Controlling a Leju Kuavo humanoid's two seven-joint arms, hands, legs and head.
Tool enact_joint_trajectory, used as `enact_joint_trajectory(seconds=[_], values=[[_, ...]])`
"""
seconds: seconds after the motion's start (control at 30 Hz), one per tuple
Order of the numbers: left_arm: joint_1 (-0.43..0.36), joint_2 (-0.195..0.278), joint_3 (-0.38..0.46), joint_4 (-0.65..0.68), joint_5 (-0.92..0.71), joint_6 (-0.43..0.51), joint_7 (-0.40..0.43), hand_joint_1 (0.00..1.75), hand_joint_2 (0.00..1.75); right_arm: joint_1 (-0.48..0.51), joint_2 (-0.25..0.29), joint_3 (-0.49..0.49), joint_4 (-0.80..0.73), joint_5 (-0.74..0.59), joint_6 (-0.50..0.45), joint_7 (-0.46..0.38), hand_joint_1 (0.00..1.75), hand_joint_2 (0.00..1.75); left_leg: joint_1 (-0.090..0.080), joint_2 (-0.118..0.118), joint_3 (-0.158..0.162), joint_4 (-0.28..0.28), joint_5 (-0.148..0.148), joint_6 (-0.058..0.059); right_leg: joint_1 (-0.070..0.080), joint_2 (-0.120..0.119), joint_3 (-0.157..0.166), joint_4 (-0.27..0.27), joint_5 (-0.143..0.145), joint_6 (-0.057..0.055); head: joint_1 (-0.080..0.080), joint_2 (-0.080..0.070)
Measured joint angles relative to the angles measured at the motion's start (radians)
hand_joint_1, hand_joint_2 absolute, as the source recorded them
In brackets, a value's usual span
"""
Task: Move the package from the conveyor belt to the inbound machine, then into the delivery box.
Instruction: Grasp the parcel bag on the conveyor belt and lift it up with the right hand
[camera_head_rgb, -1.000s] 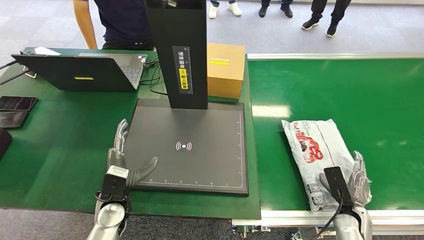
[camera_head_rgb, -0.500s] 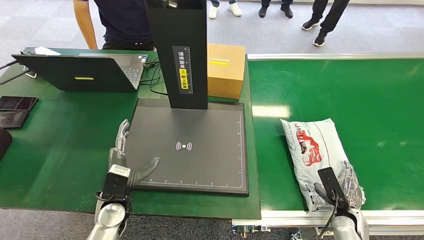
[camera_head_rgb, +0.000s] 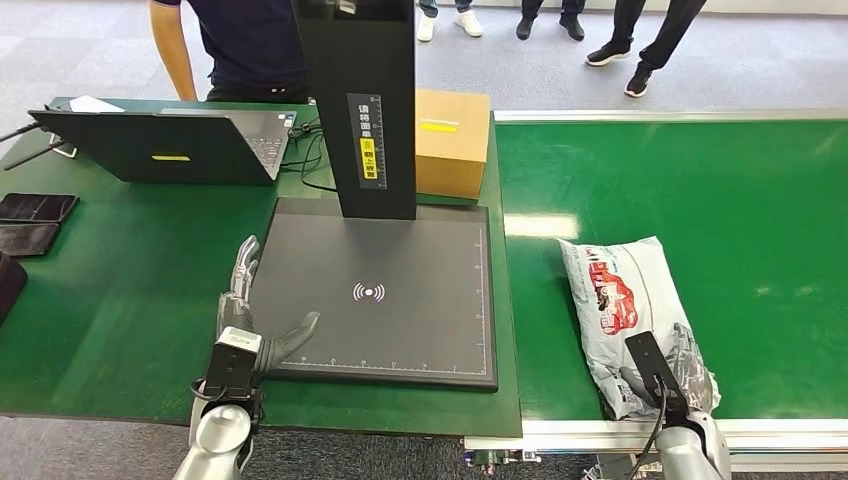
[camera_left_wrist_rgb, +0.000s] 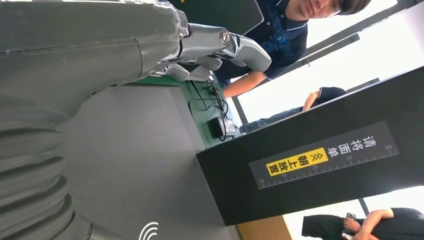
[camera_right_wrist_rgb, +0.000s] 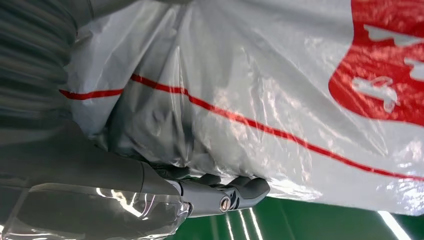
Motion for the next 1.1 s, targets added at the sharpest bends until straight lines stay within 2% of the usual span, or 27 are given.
enact_joint_trajectory(seconds=[0.03, 0.13, 0.8, 1.1], values=[[0.0, 0.0, 0.0, 0.0, 0.0, 0.0, 0.0, 0.0, 1.75, 0.0, 0.0, 0.0, 0.002, 0.0, 0.0, -0.003, 1.6, 1.75, 0.0, 0.0, 0.0, 0.0, 0.0, 0.0, 0.0, 0.0, 0.0, 0.0, 0.0, 0.0, 0.0, 0.0], [0.0, 0.0, 0.0, 0.0, 0.0, 0.0, 0.0, 0.0, 1.75, 0.002, 0.0, -0.002, 0.005, 0.003, -0.007, -0.009, 1.69, 1.75, 0.0, 0.0, 0.0, 0.0, 0.0, 0.0, 0.0, 0.0, 0.0, 0.0, 0.001, 0.001, 0.0, 0.0], [-0.001, 0.0, -0.004, 0.0, 0.002, -0.007, 0.0, 0.0, 1.75, 0.023, 0.012, -0.013, -0.037, -0.008, -0.033, -0.044, 1.73, 1.75, 0.0, -0.001, -0.001, 0.0, 0.0, 0.0, 0.0, 0.0, 0.0, 0.0, -0.001, 0.001, 0.0, 0.0], [0.005, 0.0, -0.004, 0.0, 0.001, -0.008, -0.002, 0.0, 1.75, 0.106, 0.067, 0.01, -0.228, -0.035, -0.04, -0.075, 1.75, 1.75, 0.0, -0.001, -0.004, 0.0, 0.0, 0.0, 0.0, -0.001, -0.003, 0.0, -0.001, 0.001, 0.0, 0.0]])
